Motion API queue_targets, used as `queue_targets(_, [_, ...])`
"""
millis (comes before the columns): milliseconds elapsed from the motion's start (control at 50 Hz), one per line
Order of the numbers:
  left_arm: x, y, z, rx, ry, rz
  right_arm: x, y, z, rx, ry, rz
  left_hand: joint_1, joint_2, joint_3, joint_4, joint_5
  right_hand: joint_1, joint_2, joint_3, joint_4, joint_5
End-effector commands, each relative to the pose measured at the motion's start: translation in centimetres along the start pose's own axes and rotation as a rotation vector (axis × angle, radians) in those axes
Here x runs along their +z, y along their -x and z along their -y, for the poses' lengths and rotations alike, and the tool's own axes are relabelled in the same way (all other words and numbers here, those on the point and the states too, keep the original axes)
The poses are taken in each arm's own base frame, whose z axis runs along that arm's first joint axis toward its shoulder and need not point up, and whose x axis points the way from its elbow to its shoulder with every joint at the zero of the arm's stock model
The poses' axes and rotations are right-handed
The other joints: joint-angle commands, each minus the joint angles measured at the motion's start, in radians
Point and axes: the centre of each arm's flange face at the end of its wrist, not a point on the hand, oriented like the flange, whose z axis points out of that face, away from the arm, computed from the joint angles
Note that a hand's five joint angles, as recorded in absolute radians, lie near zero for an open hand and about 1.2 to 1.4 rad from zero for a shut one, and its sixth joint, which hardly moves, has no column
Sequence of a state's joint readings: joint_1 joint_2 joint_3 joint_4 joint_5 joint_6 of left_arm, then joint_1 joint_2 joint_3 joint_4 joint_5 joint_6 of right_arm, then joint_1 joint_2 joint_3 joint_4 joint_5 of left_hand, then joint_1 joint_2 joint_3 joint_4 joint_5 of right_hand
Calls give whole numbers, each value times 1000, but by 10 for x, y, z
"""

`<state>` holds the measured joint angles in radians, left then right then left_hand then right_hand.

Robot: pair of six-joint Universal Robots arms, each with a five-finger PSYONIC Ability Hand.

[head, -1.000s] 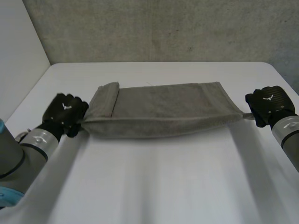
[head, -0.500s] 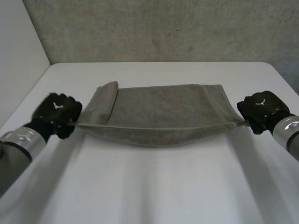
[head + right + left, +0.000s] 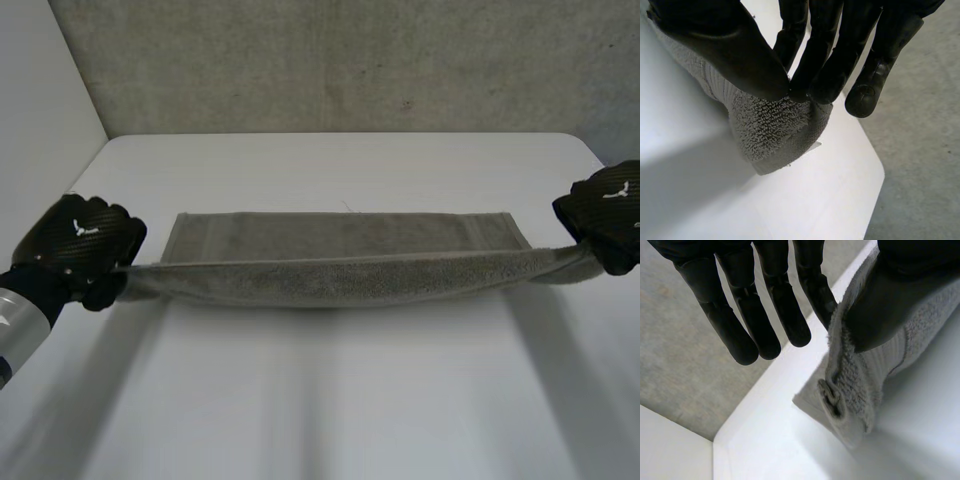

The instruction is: Fold the towel.

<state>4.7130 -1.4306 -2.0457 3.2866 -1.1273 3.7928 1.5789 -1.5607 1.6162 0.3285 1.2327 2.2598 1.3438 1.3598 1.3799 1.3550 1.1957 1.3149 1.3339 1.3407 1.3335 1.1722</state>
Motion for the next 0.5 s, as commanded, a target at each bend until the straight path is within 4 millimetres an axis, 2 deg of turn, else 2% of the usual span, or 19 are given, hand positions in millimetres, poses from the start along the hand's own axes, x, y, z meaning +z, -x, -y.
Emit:
queue_targets(20, [24, -5, -20, 61, 45, -60, 32, 4, -16, -1, 43, 56, 52, 36, 16, 41, 26, 81, 62, 56, 63, 50])
queue_targets(40, [34, -6, -25, 76, 42, -74, 42, 0, -17, 0, 38, 48, 52, 36, 16, 41, 26, 81, 62, 56, 63, 50])
queue_targets(60, [34, -6, -25, 76, 42, -75, 43, 0, -17, 0, 38, 47, 52, 36, 16, 41, 26, 81, 62, 56, 63, 50])
queue_targets(100, [58, -8, -29, 127, 18, -88, 65, -3, -14, -16, 11, 32, 52, 36, 16, 41, 26, 81, 62, 56, 63, 50])
queue_targets(120, [58, -8, -29, 127, 17, -88, 65, -3, -14, -16, 11, 32, 52, 36, 16, 41, 26, 81, 62, 56, 63, 50])
queue_targets(140, [73, -11, -31, 148, -3, -98, 77, 1, -9, -25, -11, 39, 52, 36, 16, 41, 26, 81, 62, 56, 63, 50])
queue_targets(160, [73, -11, -31, 148, -4, -98, 77, 1, -9, -25, -11, 40, 52, 36, 16, 41, 26, 81, 62, 56, 63, 50])
queue_targets(200, [104, -16, -32, 177, -39, -109, 104, 6, -5, -34, -41, 35, 52, 36, 16, 41, 26, 81, 62, 56, 63, 50])
queue_targets(220, [104, -17, -32, 177, -39, -109, 105, 6, -5, -35, -42, 35, 52, 36, 16, 41, 26, 81, 62, 56, 63, 50])
queue_targets(260, [133, -14, -35, 191, -58, -94, 132, 9, -6, -34, -57, 8, 52, 36, 16, 41, 26, 81, 62, 56, 63, 50])
queue_targets(280, [133, -14, -35, 191, -58, -94, 132, 9, -6, -34, -57, 8, 52, 36, 16, 41, 26, 81, 62, 56, 63, 50])
queue_targets(320, [161, -10, -41, 201, -68, -65, 158, 13, -5, -44, -73, -26, 52, 36, 16, 41, 26, 81, 62, 56, 63, 50])
queue_targets(340, [161, -10, -41, 201, -68, -64, 158, 13, -5, -44, -73, -26, 52, 36, 16, 41, 26, 81, 62, 56, 63, 50])
queue_targets(360, [174, -10, -42, 207, -78, -53, 170, 18, -3, -53, -81, -41, 52, 36, 16, 41, 26, 81, 62, 56, 63, 50])
queue_targets(380, [175, -10, -42, 207, -78, -53, 170, 18, -3, -53, -81, -41, 52, 36, 16, 41, 26, 81, 62, 56, 63, 50])
queue_targets(420, [198, -14, -44, 218, -103, -33, 191, 27, -5, -59, -83, -60, 52, 36, 16, 41, 26, 81, 62, 56, 63, 50])
queue_targets(440, [198, -14, -44, 218, -103, -33, 200, 29, -6, -63, -81, -74, 52, 36, 16, 41, 26, 81, 62, 56, 63, 50])
queue_targets(480, [217, -15, -48, 227, -116, -10, 207, 30, -8, -65, -81, -86, 52, 36, 16, 41, 26, 81, 62, 56, 63, 50])
queue_targets(500, [217, -15, -48, 227, -116, -10, 208, 30, -8, -65, -81, -86, 52, 36, 16, 41, 26, 81, 62, 56, 63, 50])
